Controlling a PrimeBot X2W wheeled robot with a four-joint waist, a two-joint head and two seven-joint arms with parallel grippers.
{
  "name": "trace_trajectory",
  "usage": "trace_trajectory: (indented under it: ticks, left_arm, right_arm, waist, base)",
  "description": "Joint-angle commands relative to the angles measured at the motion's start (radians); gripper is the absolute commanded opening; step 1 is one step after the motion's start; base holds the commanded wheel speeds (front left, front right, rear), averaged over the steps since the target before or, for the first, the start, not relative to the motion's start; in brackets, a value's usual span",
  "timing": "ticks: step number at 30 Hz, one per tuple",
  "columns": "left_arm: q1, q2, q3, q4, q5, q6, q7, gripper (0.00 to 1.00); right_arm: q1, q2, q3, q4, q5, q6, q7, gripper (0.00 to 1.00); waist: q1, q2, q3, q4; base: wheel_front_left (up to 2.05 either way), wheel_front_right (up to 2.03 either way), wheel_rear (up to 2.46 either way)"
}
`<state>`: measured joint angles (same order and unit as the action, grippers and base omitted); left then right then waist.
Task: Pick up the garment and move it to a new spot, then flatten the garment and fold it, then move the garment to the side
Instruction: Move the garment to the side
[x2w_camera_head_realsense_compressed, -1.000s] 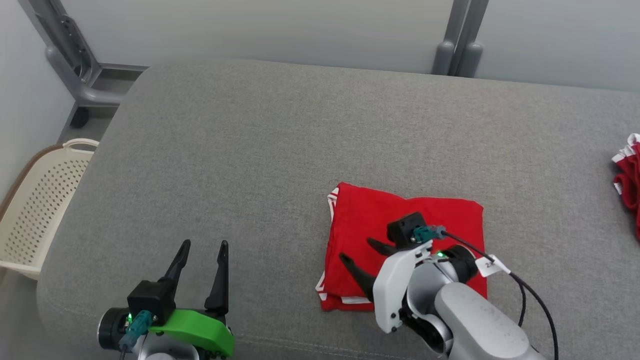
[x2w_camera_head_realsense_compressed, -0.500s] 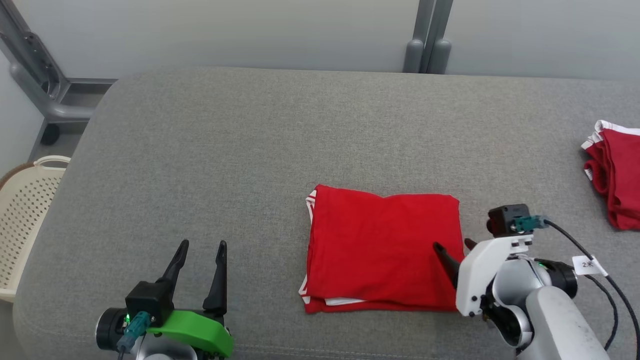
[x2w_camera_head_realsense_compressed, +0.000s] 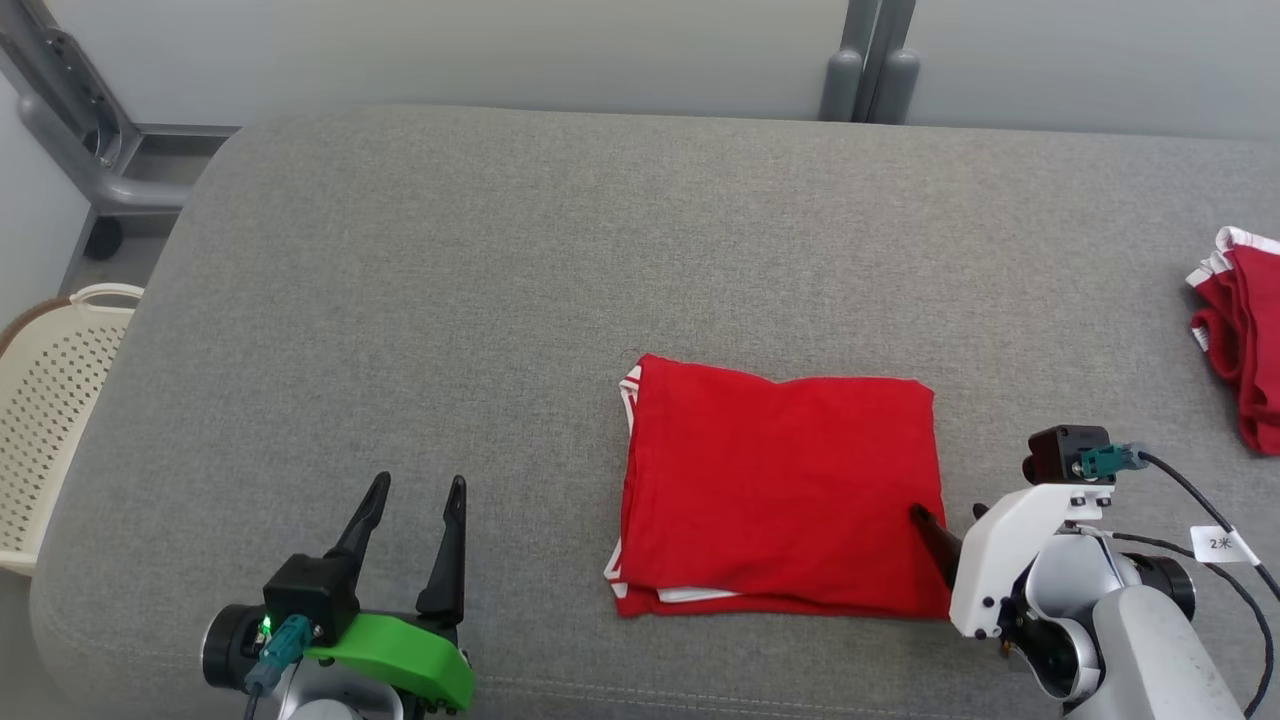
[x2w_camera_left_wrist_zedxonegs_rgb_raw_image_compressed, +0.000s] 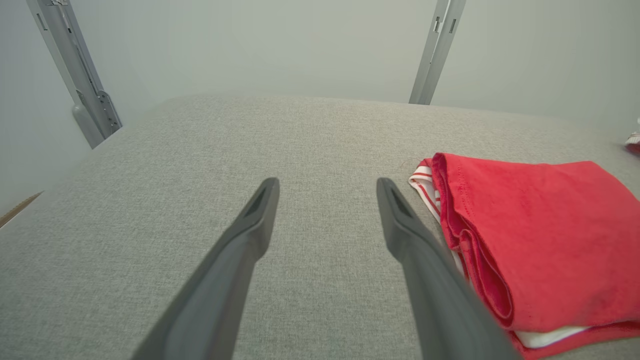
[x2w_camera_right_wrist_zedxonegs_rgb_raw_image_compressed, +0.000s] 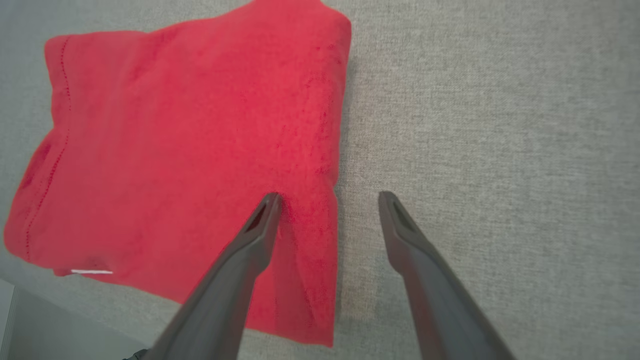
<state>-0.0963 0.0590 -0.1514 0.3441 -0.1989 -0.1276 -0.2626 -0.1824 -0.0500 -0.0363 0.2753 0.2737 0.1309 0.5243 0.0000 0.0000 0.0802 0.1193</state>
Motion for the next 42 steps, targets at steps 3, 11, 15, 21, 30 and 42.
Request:
trace_trajectory:
  ticks: [3, 11, 15, 21, 30, 42]
  left_arm:
    - [-0.017, 0.01, -0.002, 0.001, 0.001, -0.004, -0.003, 1.0]
    - [-0.023, 0.014, -0.008, -0.003, 0.002, -0.004, -0.003, 1.0]
    - [-0.027, 0.014, -0.014, -0.004, 0.004, -0.004, -0.003, 1.0]
    - [-0.039, 0.015, -0.015, -0.01, 0.004, -0.004, -0.003, 1.0]
    - [-0.037, 0.01, -0.001, -0.009, 0.004, 0.001, -0.003, 1.0]
    - [-0.027, 0.004, -0.005, -0.042, 0.001, 0.002, -0.003, 1.0]
  right_arm:
    - [-0.017, -0.002, 0.004, 0.023, 0.011, -0.001, -0.013, 1.0]
    - [-0.046, -0.002, -0.008, 0.099, 0.012, -0.001, -0.021, 1.0]
    - [-0.059, -0.001, -0.012, 0.137, 0.015, -0.001, -0.033, 1.0]
    - [-0.094, 0.0, -0.004, 0.181, 0.024, -0.001, -0.042, 0.35]
    - [-0.167, -0.003, 0.016, 0.183, -0.019, -0.001, -0.065, 0.0]
    - [-0.22, -0.015, 0.001, 0.121, -0.156, -0.001, -0.027, 0.0]
  waist:
    - [0.0, 0.0, 0.009, 0.011]
    - [0.0, 0.0, 0.035, 0.031]
    - [0.0, 0.0, 0.045, 0.041]
    - [0.0, 0.0, 0.07, 0.051]
    - [0.0, 0.0, 0.063, 0.017]
    - [0.0, 0.0, 0.015, -0.084]
  base:
    - [0.0, 0.0, 0.0]
    - [0.0, 0.0, 0.0]
    - [0.0, 0.0, 0.0]
    - [0.0, 0.0, 0.0]
    - [0.0, 0.0, 0.0]
    - [0.0, 0.0, 0.0]
